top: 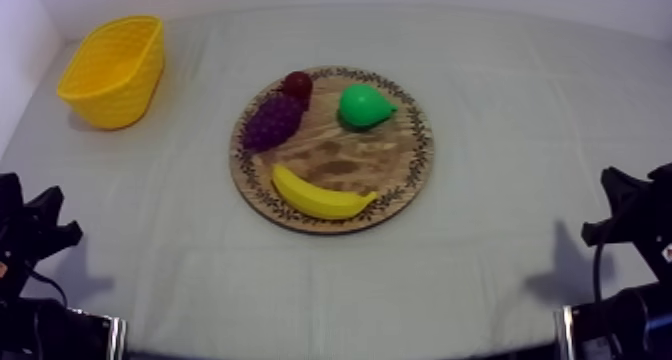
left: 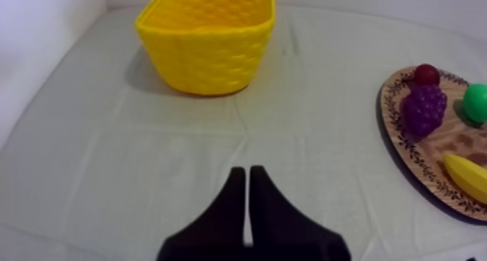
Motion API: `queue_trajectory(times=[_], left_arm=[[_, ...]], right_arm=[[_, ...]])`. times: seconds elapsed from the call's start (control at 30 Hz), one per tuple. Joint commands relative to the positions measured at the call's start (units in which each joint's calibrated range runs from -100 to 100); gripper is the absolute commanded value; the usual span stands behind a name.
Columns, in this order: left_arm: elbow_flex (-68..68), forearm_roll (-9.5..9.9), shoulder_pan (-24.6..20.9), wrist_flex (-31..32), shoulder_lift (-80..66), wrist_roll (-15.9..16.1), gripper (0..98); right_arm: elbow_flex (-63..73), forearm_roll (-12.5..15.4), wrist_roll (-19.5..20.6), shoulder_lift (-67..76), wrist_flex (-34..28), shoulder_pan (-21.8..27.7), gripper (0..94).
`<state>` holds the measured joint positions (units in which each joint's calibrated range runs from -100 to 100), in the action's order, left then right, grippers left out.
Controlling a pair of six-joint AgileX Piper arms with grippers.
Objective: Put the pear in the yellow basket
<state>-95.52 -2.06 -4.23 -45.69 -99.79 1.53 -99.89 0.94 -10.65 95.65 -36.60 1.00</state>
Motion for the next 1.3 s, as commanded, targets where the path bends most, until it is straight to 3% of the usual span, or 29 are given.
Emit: queue_trajectory(times=[0.0,0.5,0.83,1.07,1.27], left_arm=[[0.0,0.03,0.0,0.0,0.0,0.0,0.0],[0.0,-0.07,0.5,0.0,0.0,0.3,0.0],[-0.3,-2.23,6.8,2.0,-0.1,2.7,0.0],[-0.7,-8.12,14.9,5.9,0.1,4.4,0.0],[4.1,-15.99,18.4,9.6,9.4,5.6,0.0]], right_arm=[[0.0,0.0,0.0,0.0,0.0,0.0,0.4],[0.0,0.0,0.0,0.0,0.0,0.0,0.4],[0.0,0.0,-0.1,0.0,0.0,0.0,0.4],[0.0,0.0,-0.1,0.0,0.0,0.0,0.4],[0.0,0.0,-0.1,0.0,0.0,0.0,0.4]])
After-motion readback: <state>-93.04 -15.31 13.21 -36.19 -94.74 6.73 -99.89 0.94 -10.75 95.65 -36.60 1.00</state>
